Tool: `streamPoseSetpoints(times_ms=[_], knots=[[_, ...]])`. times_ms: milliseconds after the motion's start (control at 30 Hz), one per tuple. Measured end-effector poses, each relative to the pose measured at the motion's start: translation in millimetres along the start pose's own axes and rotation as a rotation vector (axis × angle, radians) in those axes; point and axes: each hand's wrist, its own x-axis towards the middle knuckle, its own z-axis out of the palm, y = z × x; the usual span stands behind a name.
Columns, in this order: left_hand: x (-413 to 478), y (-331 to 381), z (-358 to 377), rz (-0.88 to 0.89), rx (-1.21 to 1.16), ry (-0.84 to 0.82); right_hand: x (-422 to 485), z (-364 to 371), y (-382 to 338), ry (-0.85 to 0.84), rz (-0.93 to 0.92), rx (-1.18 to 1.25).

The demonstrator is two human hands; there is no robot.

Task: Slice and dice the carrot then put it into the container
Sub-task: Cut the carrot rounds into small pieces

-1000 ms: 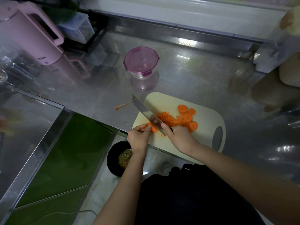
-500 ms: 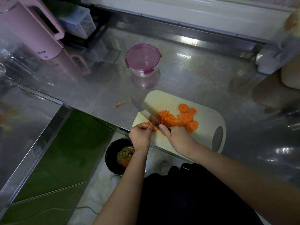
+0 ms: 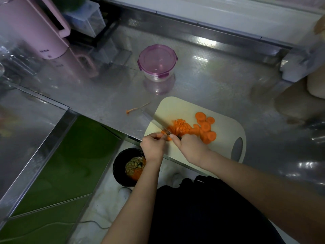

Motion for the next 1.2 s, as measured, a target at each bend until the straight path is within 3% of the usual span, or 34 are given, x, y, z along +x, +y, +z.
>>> streamPoseSetpoints(times_ms=[267, 500, 700, 1200], knots=[[-2, 2, -1, -0.004, 0.005, -0.004, 4, 6, 0, 0.029, 0.052, -0.012], [-3, 0, -1, 0.009, -0.001, -0.004, 15, -3, 10, 0.001, 0.034, 0.161], [-4, -2, -1, 0.021, -0.019, 0.004, 7, -4, 14, 0.112, -0.006, 0.298], [-10, 1, -2, 0.005, -0.014, 0.045, -7, -1, 22, 0.122, -0.062, 0.208]])
